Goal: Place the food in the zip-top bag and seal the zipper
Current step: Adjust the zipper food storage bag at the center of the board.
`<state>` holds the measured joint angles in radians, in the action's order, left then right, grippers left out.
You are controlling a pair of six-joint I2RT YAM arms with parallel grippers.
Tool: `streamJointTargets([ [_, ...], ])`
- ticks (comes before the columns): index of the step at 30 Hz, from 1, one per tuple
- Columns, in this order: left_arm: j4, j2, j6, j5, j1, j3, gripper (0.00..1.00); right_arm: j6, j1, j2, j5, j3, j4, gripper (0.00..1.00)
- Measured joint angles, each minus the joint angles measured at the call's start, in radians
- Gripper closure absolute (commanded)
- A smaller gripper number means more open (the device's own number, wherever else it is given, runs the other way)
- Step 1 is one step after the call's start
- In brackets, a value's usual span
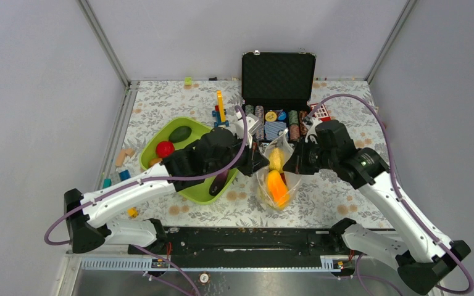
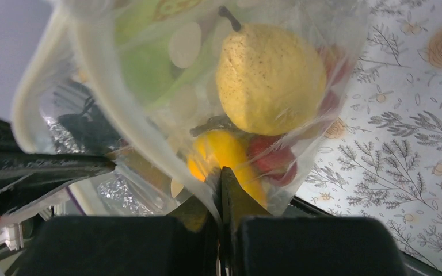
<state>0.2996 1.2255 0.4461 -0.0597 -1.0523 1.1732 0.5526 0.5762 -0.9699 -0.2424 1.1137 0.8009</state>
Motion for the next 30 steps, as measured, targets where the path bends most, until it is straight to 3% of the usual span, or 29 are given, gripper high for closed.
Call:
streamJointTargets([
  [3, 0.022, 0.002, 0.004, 0.060, 0.000, -0.019, 1.00, 0.011, 0.000, -0.027, 0.049, -0.032, -0.002, 0.77],
  [10, 0.025, 0.003, 0.042, 0.143, 0.011, -0.073, 1.00, -0.016, 0.000, -0.045, 0.161, -0.062, 0.003, 0.55],
  [16, 0.011, 0.010, 0.086, 0.172, 0.028, -0.092, 1.00, -0.050, 0.000, -0.032, 0.224, -0.070, 0.003, 0.52],
  [18, 0.005, 0.015, 0.088, 0.176, 0.029, -0.092, 1.00, -0.055, 0.000, -0.021, 0.226, -0.080, 0.002, 0.59],
  [19, 0.002, 0.019, 0.088, 0.178, 0.029, -0.092, 1.00, -0.059, 0.000, -0.016, 0.225, -0.086, 0.001, 0.71],
  [20, -0.001, 0.024, 0.089, 0.181, 0.029, -0.092, 1.00, -0.061, 0.000, -0.011, 0.224, -0.092, 0.000, 0.91],
  [21, -0.002, 0.029, 0.089, 0.183, 0.029, -0.092, 1.00, -0.066, 0.000, -0.005, 0.223, -0.098, -0.002, 1.00],
  [30, 0.058, 0.039, 0.095, 0.249, 0.066, -0.091, 0.97, -0.106, 0.000, 0.087, 0.336, -0.102, 0.016, 1.00],
])
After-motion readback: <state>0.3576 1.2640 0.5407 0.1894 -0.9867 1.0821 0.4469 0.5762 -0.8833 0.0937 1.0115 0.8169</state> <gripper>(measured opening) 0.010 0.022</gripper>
